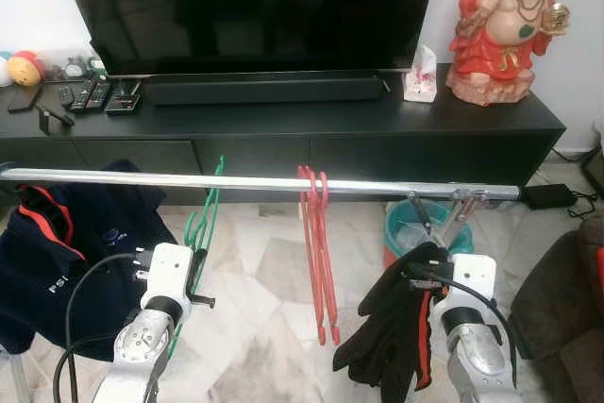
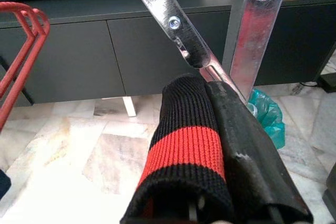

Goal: Hang hanger

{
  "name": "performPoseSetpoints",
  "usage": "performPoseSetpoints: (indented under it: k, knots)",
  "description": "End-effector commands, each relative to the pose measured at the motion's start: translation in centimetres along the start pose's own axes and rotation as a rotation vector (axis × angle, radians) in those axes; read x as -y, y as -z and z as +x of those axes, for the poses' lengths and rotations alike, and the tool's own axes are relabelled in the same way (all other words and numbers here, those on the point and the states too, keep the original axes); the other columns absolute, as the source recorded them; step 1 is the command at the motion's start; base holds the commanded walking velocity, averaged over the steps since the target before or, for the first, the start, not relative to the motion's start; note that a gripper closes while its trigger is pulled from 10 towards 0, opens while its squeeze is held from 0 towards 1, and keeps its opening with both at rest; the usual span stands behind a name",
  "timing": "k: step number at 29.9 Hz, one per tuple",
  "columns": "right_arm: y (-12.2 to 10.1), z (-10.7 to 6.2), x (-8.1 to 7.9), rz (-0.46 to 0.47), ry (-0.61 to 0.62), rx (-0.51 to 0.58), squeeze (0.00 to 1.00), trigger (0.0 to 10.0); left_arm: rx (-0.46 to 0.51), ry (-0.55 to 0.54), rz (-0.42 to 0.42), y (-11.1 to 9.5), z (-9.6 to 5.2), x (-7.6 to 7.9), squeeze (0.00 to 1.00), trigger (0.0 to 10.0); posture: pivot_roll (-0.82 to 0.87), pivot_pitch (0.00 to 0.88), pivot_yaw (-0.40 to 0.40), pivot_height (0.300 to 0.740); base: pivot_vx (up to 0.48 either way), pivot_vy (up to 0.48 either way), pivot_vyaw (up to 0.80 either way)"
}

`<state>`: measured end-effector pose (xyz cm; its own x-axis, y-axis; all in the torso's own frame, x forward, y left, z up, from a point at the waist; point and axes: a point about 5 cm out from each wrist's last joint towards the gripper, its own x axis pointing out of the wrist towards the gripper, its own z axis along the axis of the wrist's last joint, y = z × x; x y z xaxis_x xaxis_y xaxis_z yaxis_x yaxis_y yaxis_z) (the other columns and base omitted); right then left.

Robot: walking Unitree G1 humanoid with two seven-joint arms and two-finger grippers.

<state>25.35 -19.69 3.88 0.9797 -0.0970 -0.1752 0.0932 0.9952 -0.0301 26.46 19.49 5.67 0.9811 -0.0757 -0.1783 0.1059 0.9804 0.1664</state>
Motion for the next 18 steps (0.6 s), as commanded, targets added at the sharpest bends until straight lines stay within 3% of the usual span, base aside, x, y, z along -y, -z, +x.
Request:
performPoseSetpoints:
  k: [1,18]
  knots:
    - [-0.8,0.17,0.12,-0.009,-0.003,0.031,0.0,10.0,-0.003,-0.001,-0.001,0.04,-0.19,0.09,0.0,10.0,-0.05,0.0,0.026,0.74,-0.251,0.0,0.0]
    - [-0.9,0.21,0.04,-0.037,-0.02,0.032,0.0,10.0,-0.013,0.002,-0.005,0.28,-0.26,0.37,0.0,10.0,-0.05,0.0,0.024,0.74,-0.252,0.0,0.0]
